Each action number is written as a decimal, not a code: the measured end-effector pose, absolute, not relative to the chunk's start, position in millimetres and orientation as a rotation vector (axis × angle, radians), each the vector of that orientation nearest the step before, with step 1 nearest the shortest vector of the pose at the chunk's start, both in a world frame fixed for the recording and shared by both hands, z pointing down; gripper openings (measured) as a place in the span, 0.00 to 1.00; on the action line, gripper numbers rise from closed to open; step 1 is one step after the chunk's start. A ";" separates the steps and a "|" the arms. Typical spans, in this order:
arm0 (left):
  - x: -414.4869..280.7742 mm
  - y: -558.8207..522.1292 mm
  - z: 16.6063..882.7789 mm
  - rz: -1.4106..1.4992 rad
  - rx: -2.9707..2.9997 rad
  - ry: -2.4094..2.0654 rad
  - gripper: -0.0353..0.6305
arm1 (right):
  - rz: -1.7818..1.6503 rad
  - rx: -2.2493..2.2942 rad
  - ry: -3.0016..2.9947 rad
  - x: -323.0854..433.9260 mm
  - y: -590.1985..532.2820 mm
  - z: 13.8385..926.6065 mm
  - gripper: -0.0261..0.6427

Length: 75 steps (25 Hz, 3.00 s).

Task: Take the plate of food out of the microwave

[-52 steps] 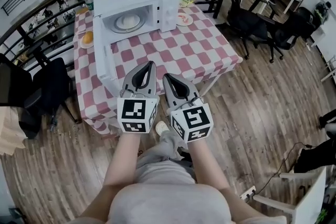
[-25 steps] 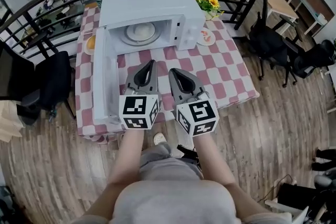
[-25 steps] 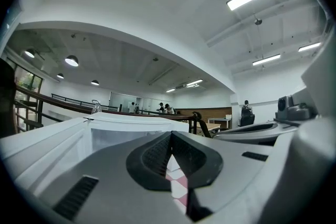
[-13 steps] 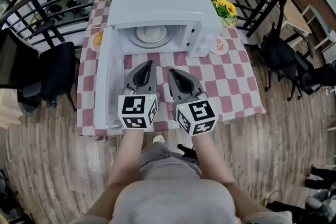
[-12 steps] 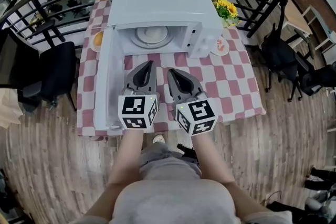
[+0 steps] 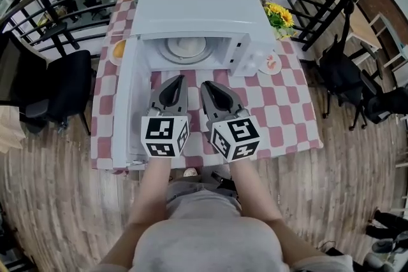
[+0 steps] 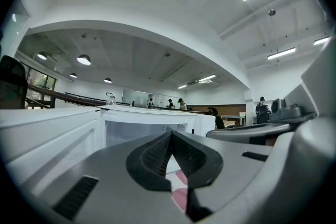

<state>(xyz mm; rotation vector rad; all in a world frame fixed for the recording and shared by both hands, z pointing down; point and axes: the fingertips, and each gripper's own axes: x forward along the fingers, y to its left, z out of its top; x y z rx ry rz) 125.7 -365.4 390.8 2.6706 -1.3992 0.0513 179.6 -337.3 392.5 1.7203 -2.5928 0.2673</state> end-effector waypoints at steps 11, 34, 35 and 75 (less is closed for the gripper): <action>123.9 -382.6 396.2 0.057 2.657 -1.447 0.06 | 0.371 1.671 -2.597 184.8 -359.3 412.0 0.34; 99.7 -414.3 428.8 0.127 2.561 -1.531 0.06 | 1.130 1.661 -2.518 196.8 -448.3 497.3 0.50; 98.0 -415.3 430.5 0.136 2.560 -1.533 0.06 | 1.241 1.664 -2.509 196.5 -452.8 503.5 0.50; 79.4 -427.0 464.2 0.223 2.461 -1.561 0.06 | 2.483 2.176 -1.406 207.6 -540.4 616.7 0.58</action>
